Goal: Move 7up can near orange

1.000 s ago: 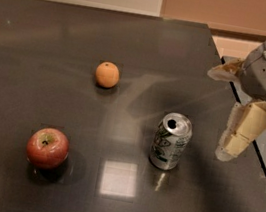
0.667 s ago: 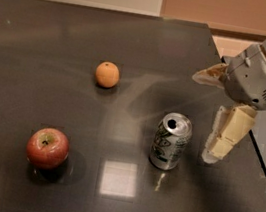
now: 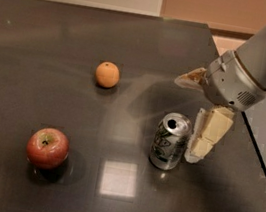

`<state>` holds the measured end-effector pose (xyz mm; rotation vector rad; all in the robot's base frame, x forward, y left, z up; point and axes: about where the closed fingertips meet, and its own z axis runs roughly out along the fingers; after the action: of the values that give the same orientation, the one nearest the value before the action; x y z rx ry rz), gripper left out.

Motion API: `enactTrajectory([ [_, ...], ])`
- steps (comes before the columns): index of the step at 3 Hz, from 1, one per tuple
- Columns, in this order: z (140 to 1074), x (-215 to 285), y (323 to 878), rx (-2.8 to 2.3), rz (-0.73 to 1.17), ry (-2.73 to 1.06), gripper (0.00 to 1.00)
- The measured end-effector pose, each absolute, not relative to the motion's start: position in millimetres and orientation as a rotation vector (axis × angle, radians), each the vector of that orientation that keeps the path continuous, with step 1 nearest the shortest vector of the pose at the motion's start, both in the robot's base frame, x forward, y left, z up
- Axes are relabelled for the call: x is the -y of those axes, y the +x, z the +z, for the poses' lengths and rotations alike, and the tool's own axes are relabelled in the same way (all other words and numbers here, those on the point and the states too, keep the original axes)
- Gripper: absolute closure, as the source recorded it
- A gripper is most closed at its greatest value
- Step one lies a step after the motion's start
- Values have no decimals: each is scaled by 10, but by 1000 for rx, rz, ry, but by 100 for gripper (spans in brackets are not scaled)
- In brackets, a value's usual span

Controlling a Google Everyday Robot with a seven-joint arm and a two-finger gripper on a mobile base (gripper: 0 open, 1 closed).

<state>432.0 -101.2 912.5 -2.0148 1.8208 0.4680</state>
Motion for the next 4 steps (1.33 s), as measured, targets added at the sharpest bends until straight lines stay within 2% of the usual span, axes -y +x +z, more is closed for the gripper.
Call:
enactTrajectory([
  [1, 9021, 933, 4323, -1808, 487, -2041, 0],
  [2, 8961, 910, 4320, -1804, 495, -2057, 18],
  [4, 9129, 888, 4287, -1803, 444, -2064, 64],
])
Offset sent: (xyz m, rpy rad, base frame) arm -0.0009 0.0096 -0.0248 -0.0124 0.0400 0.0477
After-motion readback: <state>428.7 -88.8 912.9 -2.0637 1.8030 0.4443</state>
